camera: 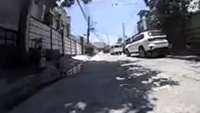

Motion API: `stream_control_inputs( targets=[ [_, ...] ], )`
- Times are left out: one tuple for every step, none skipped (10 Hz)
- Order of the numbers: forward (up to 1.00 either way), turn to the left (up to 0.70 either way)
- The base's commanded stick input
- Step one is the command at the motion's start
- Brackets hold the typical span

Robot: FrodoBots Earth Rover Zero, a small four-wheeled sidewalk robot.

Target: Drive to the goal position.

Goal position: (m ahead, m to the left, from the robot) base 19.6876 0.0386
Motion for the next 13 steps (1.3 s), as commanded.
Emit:
stream_control_inputs(
  targets=[
    [1.00,0.03],
    [1.00,0.03],
    [1.00,-0.03],
    [1.00,-0.32],
    [1.00,-0.04],
    [1.00,0.03],
    [1.00,0.03],
    [1.00,0.03],
    [1.00,0.03],
    [1.00,0.03],
    [1.00,0.03],
    [1.00,0.03],
    [1.00,0.03]
  ],
)
